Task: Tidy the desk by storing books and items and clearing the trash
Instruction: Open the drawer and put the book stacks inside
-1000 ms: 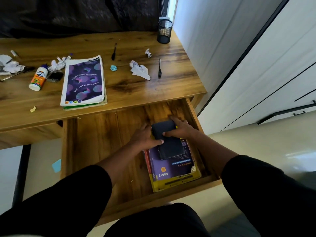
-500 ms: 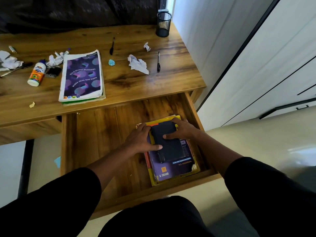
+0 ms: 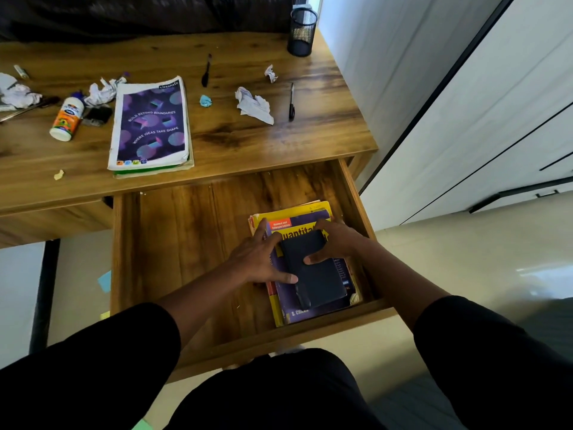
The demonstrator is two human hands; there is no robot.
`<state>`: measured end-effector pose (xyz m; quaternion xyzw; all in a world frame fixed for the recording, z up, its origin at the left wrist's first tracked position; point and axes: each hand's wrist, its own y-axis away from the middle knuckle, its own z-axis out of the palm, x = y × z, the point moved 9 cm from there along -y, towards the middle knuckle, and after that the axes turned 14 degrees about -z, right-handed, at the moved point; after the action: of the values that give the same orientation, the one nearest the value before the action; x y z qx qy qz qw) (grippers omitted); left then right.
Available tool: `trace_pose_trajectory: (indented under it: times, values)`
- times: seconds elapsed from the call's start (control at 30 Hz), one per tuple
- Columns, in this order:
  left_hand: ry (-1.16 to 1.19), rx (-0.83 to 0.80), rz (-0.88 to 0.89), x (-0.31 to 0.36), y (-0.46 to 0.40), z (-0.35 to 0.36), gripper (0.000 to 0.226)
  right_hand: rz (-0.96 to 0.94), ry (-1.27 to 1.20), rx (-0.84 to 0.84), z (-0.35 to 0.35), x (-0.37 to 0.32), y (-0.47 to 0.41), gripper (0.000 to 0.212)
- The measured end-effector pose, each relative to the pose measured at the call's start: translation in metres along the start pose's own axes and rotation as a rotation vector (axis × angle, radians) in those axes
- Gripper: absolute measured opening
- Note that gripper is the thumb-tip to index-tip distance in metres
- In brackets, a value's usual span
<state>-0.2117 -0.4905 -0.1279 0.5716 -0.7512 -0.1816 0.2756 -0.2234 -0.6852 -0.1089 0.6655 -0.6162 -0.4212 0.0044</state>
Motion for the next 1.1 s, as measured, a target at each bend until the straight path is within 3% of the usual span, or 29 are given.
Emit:
trace_pose_trajectory:
  times: [0.4,0.53,0.6,0.73,0.9,0.97,1.1]
  values:
    - [0.011,-0.019,0.038,0.003,0.008,0.006,0.130,0.006,-0.048,0.039,0.015,0.015,0.005,0.113]
    - [0.251,0.019,0.042,-0.015,0.012,-0.011,0.114,0.036,0.009,-0.034,0.012,0.009,0.002,0.117]
    - [0.418,0.167,0.023,-0.038,0.017,-0.038,0.098,-0.008,0.075,-0.016,-0.001,-0.019,-0.002,0.105]
    - [0.446,0.480,-0.092,-0.104,0.026,-0.095,0.061,-0.100,0.080,0.147,-0.032,-0.089,-0.033,0.069]
    - [0.574,0.774,-0.266,-0.191,0.040,-0.173,0.041,-0.222,0.048,0.252,-0.050,-0.187,-0.095,0.042]
    - [0.637,0.804,-0.385,-0.224,0.038,-0.194,0.046,-0.303,-0.094,0.296,-0.055,-0.220,-0.116,0.040]
    - [0.734,0.683,-0.577,-0.271,0.021,-0.213,0.056,-0.350,-0.279,0.288,-0.055,-0.267,-0.156,0.058]
